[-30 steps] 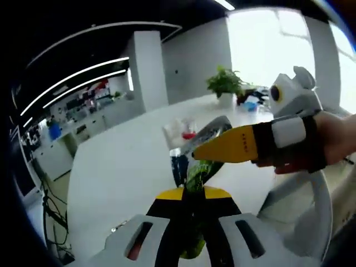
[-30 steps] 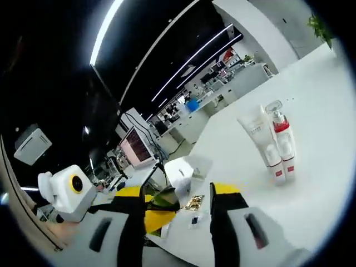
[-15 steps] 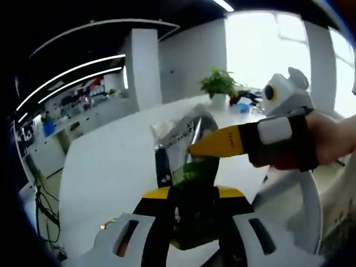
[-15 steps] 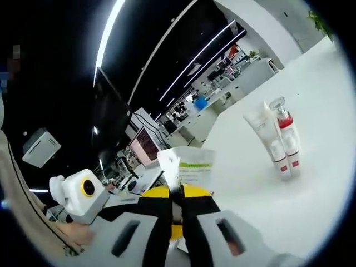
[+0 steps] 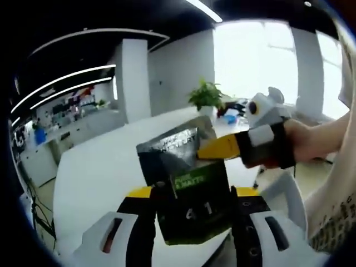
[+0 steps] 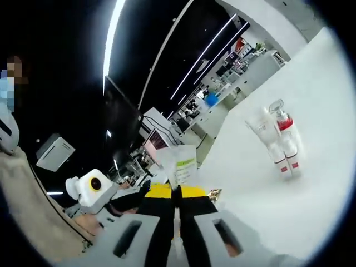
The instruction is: Arrange the skincare products in the storage area until every visible bottle or jar stands upright without overlapping.
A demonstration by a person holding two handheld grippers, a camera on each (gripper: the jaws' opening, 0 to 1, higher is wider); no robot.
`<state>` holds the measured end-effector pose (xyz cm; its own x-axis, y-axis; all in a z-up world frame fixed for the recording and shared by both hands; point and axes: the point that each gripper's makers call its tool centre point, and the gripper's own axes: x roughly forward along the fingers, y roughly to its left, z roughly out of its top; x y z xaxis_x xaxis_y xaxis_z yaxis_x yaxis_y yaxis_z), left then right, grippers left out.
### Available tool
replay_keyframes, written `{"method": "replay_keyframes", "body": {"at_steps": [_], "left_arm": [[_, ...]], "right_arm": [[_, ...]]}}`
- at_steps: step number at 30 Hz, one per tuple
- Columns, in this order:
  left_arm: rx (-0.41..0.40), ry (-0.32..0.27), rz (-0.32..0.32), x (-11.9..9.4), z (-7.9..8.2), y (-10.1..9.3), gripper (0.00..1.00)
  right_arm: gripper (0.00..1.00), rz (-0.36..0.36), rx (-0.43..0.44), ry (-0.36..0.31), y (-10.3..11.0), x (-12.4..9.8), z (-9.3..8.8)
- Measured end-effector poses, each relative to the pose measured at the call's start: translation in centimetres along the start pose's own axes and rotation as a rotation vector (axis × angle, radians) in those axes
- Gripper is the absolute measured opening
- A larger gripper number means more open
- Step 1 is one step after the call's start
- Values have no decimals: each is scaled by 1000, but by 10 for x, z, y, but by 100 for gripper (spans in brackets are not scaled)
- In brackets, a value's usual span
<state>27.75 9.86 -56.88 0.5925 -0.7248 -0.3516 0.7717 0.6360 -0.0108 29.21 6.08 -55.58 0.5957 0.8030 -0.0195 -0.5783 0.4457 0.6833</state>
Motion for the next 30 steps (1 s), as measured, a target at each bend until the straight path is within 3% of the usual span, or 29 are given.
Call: {"method": "replay_keyframes", "body": {"at_steps": [4,9,12,14,18,20,22,27,30], "left_arm": [[-93,-8,-42,-5,0,7,65],[-241,76,-173,-13,-21,3,70],[-349,75,-266,-18,-24,-3,70],[-421,59,-327,-24,-21,-9,63],[-500,-1,-441,-34,-6,-23,45],[-515,0,-462,-36,-5,-26,33],[-529,41,-486,-35,-10,-31,24],[-532,78,-505,-35,-13,-37,13],[-585,8,-534,-39,1,-38,0]], "right_arm": [[1,69,8,41,6,-5,2],[1,225,68,89,28,-11,1],[1,315,131,88,41,-16,3],[1,374,163,98,49,-19,4],[1,394,166,113,52,-19,5],[1,395,164,117,51,-19,6],[1,394,160,118,49,-18,7],[1,390,158,122,46,-18,11],[1,332,146,96,33,-17,18]]}}
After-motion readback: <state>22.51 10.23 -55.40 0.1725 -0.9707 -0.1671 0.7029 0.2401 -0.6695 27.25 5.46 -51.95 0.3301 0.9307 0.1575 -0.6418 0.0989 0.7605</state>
